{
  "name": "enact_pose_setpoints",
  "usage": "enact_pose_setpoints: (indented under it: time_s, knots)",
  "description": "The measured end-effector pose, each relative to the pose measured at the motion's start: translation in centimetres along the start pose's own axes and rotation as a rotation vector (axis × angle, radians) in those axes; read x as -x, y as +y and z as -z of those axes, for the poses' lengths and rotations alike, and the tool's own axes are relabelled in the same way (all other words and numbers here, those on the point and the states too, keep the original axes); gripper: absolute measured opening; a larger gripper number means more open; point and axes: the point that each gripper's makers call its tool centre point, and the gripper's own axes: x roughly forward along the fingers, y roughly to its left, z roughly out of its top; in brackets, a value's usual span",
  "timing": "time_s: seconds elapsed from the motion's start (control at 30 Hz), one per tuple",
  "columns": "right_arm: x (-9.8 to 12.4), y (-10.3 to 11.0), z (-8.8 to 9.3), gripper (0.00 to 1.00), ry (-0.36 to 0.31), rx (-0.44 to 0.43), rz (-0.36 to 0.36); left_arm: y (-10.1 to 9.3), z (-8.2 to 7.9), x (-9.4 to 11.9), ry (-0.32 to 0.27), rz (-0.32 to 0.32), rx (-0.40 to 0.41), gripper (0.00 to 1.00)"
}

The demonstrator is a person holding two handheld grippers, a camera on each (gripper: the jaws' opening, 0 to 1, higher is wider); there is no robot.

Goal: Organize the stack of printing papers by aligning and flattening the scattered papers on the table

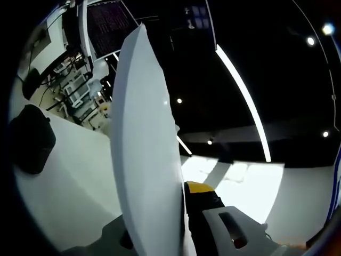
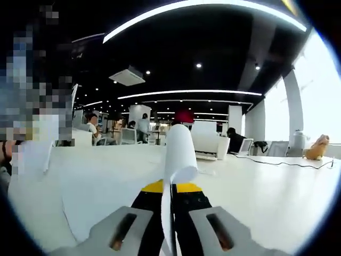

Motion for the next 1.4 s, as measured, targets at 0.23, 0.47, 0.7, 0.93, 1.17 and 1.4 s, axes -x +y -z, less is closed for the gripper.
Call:
enact_pose_setpoints:
  time_s: [0.23,0.47,0.7,0.93,1.17,1.4]
  knots:
    - [0.50,-0.16,-0.41,0.00,-0.024,-0.019,0.005,-0.06,-0.01,0.03,-0.001,0.001,0.000,0.07]
    - [0.54,-0.45,-0.53,0.00,-0.031,-0.040,0.018,-0.08,0.00,0.04,-0.001,0.001,0.001,0.07]
    - [0.48,-0.08,-0.53,0.00,-0.027,-0.018,0.014,-0.09,0.01,0.03,-0.002,0.001,0.002,0.07]
    - [0.49,0.04,-0.55,0.00,-0.026,-0.013,0.014,-0.03,0.00,0.02,-0.002,0.000,0.003,0.07]
    - [0.53,0.01,-0.63,0.00,-0.030,-0.016,0.013,0.04,-0.03,0.01,-0.002,-0.002,0.006,0.07]
    - [0.50,0.07,-0.57,0.00,-0.027,-0.007,0.013,-0.02,-0.03,0.04,-0.003,-0.002,0.007,0.07]
